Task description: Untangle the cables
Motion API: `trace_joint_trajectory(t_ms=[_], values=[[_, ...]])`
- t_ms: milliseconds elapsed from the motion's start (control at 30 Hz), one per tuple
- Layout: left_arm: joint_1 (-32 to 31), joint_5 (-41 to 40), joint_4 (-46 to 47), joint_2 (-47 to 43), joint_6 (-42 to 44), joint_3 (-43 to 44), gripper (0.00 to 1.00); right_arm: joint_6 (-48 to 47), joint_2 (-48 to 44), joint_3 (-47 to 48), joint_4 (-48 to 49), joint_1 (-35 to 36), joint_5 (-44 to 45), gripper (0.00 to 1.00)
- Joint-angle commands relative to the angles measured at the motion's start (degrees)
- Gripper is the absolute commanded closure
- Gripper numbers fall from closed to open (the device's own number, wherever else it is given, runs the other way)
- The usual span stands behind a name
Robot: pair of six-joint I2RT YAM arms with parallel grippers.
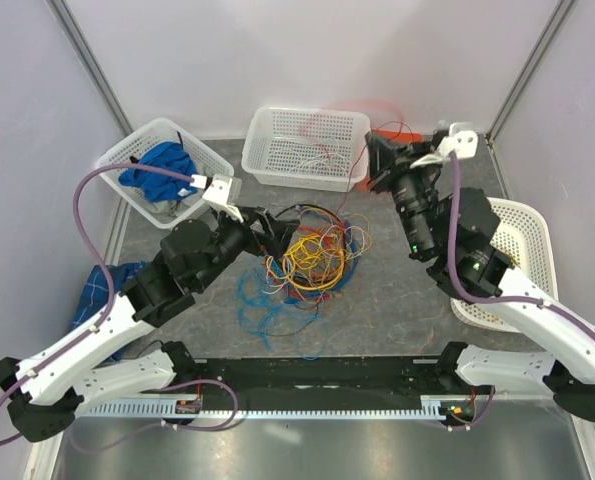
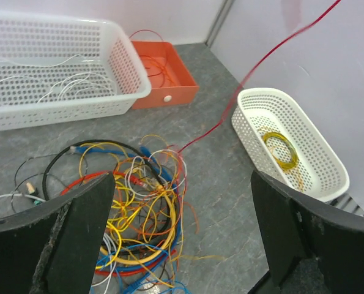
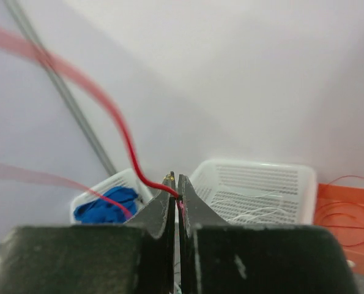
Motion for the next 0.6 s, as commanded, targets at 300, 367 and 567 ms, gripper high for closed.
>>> trace_joint_trajectory(t_ms=[300, 367, 567], values=[[-0.1, -0.8, 3.7, -5.5, -11.4, -12.9, 0.0, -3.5, 16.6, 35.1, -21.4, -11.2, 7.2, 1.0], [-0.2, 0.3, 7.4, -6.5, -12.1, -17.1, 0.0, -3.0, 17.7, 37.2, -23.0, -11.2, 6.2, 1.0], [-0.1, 5.4, 36.4, -6.3, -14.7, -33.6, 0.0, -0.4, 18.1, 40.1, -25.7, -11.2, 5.1, 1.0]])
